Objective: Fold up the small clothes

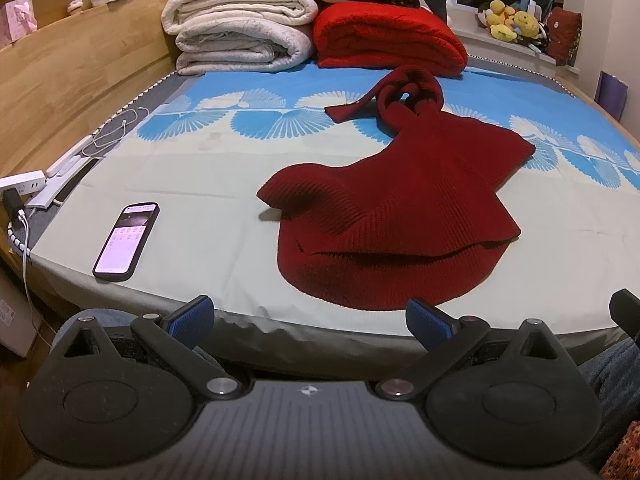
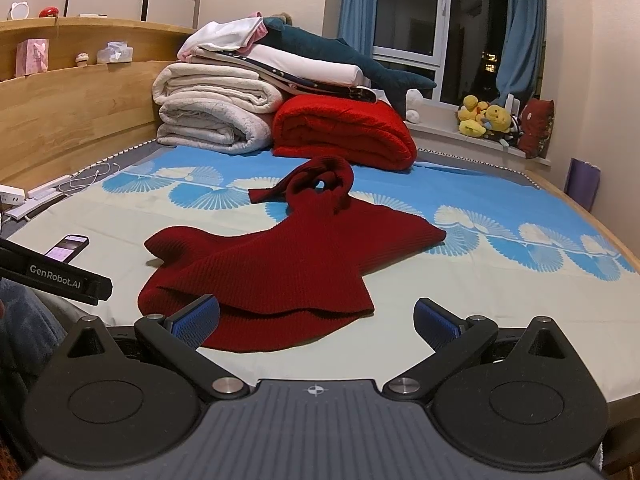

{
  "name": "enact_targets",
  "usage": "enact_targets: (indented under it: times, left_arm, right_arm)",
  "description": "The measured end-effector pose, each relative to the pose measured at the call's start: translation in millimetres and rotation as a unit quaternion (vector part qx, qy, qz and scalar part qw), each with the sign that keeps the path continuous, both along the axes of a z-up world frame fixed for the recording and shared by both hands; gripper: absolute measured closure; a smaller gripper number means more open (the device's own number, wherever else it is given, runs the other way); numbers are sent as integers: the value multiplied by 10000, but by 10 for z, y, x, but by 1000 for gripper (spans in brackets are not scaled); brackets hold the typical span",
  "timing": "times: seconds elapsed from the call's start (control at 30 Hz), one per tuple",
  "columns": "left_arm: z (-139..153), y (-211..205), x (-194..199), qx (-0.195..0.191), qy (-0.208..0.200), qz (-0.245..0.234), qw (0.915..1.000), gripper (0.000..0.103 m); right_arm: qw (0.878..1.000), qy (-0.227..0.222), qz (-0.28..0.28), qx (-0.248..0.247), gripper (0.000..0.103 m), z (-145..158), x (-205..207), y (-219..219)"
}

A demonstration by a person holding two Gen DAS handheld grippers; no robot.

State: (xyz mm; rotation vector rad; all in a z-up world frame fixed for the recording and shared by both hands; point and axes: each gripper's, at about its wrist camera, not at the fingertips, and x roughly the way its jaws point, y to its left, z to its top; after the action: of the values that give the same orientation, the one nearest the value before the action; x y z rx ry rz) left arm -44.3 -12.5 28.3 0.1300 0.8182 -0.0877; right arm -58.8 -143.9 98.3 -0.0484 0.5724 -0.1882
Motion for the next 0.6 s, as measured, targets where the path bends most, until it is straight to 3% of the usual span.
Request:
enact_targets:
  times: [0.6]
  left_arm:
    - [-68,40,-35,-44,19,-36,10000,1]
  right_arm:
    - [10000,65,20,49,1,3,-15,8]
